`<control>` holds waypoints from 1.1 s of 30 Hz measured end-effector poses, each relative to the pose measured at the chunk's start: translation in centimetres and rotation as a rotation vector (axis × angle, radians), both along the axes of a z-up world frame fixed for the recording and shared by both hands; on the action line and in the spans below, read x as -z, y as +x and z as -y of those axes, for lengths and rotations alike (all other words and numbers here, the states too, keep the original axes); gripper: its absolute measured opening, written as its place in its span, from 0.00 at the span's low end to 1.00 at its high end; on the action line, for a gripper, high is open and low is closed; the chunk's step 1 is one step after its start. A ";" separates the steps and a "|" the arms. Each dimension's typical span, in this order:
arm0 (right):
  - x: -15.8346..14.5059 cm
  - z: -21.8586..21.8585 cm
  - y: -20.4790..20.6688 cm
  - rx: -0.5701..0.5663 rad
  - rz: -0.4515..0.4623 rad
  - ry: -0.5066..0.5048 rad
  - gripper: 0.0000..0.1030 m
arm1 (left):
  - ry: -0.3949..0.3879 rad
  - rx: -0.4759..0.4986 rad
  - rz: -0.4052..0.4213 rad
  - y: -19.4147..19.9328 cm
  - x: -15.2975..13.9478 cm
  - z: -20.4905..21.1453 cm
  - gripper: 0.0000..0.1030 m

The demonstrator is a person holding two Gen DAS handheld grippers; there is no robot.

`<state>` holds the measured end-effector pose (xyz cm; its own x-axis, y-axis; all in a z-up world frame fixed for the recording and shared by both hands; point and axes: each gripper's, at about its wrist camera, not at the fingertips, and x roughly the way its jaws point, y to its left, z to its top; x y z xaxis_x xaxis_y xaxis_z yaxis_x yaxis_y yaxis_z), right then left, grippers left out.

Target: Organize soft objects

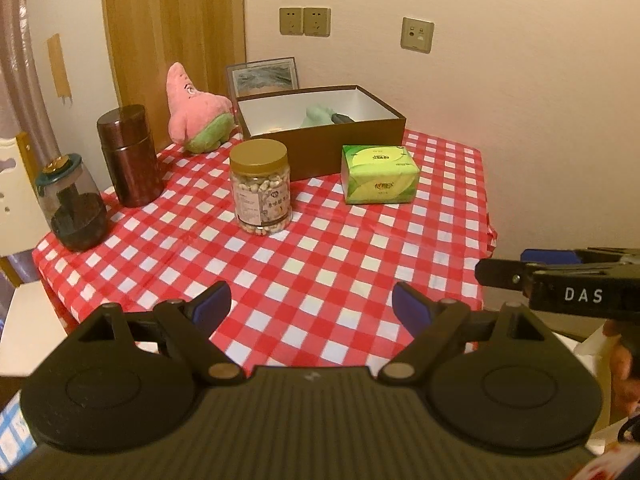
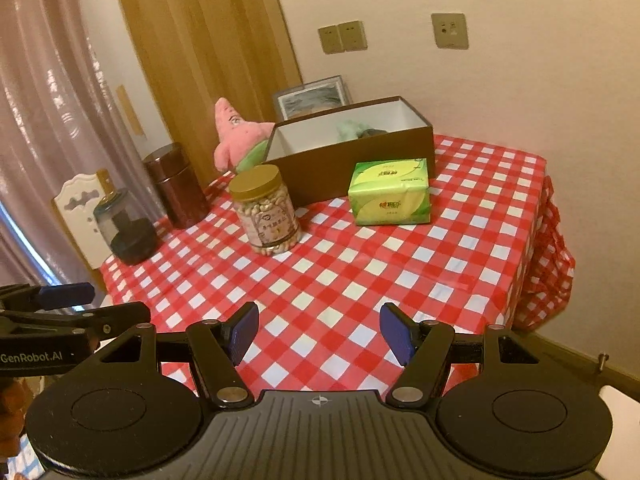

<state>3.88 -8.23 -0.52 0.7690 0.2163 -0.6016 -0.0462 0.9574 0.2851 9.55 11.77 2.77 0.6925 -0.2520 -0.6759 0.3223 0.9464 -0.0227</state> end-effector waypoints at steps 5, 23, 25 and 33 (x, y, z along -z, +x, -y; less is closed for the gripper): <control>-0.1 1.1 -0.8 -0.063 -0.012 -0.007 0.65 | -0.006 -0.058 -0.012 -1.6 -0.1 1.3 0.84; 0.7 5.3 -5.2 -0.209 -0.045 -0.013 0.65 | -0.004 -0.212 -0.034 -8.7 0.0 5.9 0.84; 0.9 5.6 -5.7 -0.220 -0.049 -0.009 0.65 | -0.002 -0.227 -0.042 -9.5 0.2 6.3 0.84; 0.9 6.4 -7.1 -0.231 -0.051 0.010 0.65 | 0.007 -0.237 -0.058 -11.4 0.5 7.5 0.84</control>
